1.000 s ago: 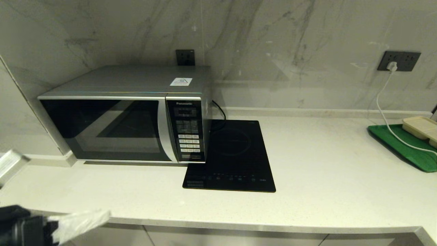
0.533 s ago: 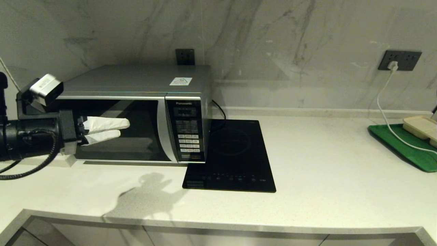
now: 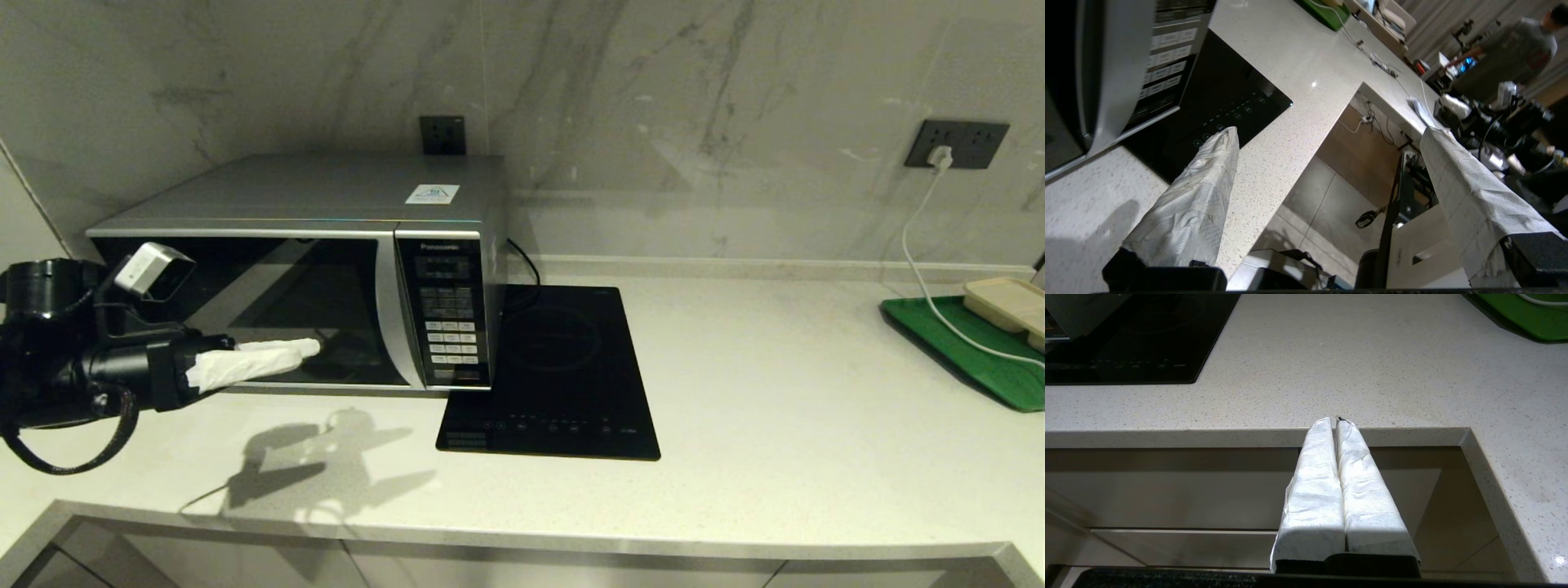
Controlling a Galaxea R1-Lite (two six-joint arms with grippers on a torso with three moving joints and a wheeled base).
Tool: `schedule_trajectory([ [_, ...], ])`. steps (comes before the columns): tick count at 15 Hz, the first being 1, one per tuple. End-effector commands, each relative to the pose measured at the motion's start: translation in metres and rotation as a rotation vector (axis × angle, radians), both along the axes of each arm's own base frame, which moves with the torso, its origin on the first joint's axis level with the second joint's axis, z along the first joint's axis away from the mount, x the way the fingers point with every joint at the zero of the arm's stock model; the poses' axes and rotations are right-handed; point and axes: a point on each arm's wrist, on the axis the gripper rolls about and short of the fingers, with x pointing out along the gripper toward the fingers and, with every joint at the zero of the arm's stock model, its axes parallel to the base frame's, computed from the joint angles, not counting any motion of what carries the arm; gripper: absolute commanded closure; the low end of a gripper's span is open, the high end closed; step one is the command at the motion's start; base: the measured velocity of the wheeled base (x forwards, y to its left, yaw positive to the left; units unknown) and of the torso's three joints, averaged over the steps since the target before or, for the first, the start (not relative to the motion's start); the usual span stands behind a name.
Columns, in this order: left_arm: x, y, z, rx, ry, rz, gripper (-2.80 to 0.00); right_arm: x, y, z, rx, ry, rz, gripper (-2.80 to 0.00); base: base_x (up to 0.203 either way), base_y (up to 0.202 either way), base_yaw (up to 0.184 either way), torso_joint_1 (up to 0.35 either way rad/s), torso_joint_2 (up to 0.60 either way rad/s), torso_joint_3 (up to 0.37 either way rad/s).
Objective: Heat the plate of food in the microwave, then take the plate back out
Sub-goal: Open the microwave oven
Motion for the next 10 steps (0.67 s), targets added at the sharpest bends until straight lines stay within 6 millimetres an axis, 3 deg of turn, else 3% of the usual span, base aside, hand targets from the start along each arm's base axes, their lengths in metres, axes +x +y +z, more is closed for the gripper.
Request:
schedule_trajectory([
  [1,0.011,-0.006,-0.014,0.002,-0.011,-0.038,-2.80,0.000,0.000,0.000,0.000,0.001,0.001,0.00,0.000,0.000,0.000,0.000,0.00,0.000],
  [10,0.075,0.000,-0.063,0.027,-0.117,-0.059,-2.80,0.000,0.000,0.000,0.000,0.001,0.001,0.00,0.000,0.000,0.000,0.000,0.00,0.000],
])
